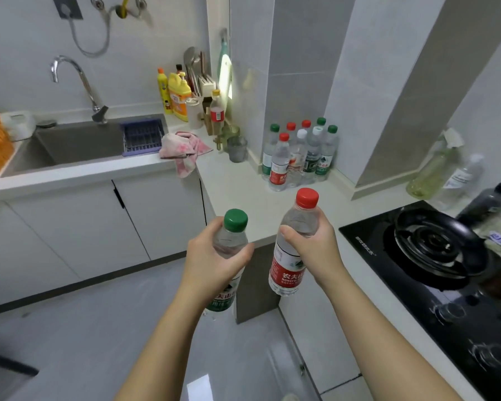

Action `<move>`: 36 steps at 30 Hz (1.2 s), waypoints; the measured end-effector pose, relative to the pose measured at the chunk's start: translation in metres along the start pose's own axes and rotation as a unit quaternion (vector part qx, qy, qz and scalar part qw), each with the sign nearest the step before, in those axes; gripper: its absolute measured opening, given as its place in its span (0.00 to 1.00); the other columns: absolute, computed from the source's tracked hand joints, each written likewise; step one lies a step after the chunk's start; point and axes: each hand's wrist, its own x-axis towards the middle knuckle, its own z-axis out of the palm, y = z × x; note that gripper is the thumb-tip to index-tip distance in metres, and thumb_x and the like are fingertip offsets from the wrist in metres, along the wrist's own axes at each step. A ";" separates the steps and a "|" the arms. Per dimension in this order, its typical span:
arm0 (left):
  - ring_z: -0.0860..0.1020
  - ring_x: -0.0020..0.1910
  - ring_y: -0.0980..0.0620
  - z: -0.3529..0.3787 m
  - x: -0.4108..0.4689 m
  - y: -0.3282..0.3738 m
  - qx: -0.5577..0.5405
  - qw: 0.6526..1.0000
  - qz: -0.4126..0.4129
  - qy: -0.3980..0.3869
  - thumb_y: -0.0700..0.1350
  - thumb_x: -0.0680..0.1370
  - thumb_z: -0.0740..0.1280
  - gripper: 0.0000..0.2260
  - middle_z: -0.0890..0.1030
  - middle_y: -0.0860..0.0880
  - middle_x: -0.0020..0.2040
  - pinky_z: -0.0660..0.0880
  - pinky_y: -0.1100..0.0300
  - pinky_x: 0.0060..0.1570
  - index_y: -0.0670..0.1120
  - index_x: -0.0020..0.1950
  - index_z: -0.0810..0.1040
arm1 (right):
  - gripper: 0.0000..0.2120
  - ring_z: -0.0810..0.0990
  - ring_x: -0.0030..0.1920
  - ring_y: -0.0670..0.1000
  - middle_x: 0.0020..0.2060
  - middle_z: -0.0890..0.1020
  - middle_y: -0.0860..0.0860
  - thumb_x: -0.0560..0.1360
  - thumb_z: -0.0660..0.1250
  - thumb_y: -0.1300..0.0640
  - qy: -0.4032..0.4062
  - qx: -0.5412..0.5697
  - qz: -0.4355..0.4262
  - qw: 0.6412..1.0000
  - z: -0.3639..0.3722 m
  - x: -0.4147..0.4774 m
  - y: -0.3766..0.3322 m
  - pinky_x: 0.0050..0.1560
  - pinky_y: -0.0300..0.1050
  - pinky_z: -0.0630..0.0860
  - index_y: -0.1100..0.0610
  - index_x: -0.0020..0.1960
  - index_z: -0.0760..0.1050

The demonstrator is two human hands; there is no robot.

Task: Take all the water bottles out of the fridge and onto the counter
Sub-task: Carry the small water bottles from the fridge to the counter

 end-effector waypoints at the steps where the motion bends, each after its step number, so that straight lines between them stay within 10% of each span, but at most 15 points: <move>1: 0.82 0.42 0.59 0.010 0.012 -0.002 0.001 1.000 -0.004 0.002 0.53 0.68 0.73 0.13 0.83 0.59 0.43 0.75 0.71 0.42 0.62 0.50 0.76 | 0.16 0.81 0.47 0.37 0.45 0.82 0.37 0.65 0.74 0.49 -0.002 0.000 0.003 1.000 -0.007 0.015 0.004 0.41 0.31 0.75 0.33 0.48 0.74; 10: 0.80 0.42 0.61 0.102 0.110 -0.029 0.014 0.998 -0.036 0.055 0.49 0.69 0.75 0.12 0.81 0.61 0.42 0.72 0.74 0.42 0.58 0.47 0.74 | 0.21 0.81 0.49 0.39 0.46 0.81 0.38 0.62 0.74 0.45 -0.050 -0.050 0.009 0.997 -0.064 0.129 0.038 0.49 0.42 0.77 0.42 0.53 0.72; 25: 0.78 0.46 0.62 0.162 0.221 -0.122 0.001 0.997 -0.075 0.020 0.46 0.69 0.77 0.17 0.80 0.62 0.46 0.72 0.70 0.46 0.60 0.50 0.73 | 0.22 0.79 0.51 0.35 0.49 0.81 0.35 0.67 0.77 0.58 -0.027 -0.076 0.062 0.995 -0.064 0.254 0.110 0.46 0.26 0.73 0.41 0.54 0.73; 36: 0.79 0.49 0.59 0.184 0.265 -0.165 0.006 0.998 -0.059 0.034 0.52 0.68 0.75 0.19 0.79 0.63 0.49 0.71 0.71 0.48 0.68 0.51 0.71 | 0.22 0.81 0.51 0.39 0.48 0.81 0.36 0.63 0.76 0.52 0.003 -0.080 0.075 0.994 -0.056 0.302 0.135 0.50 0.32 0.75 0.39 0.53 0.73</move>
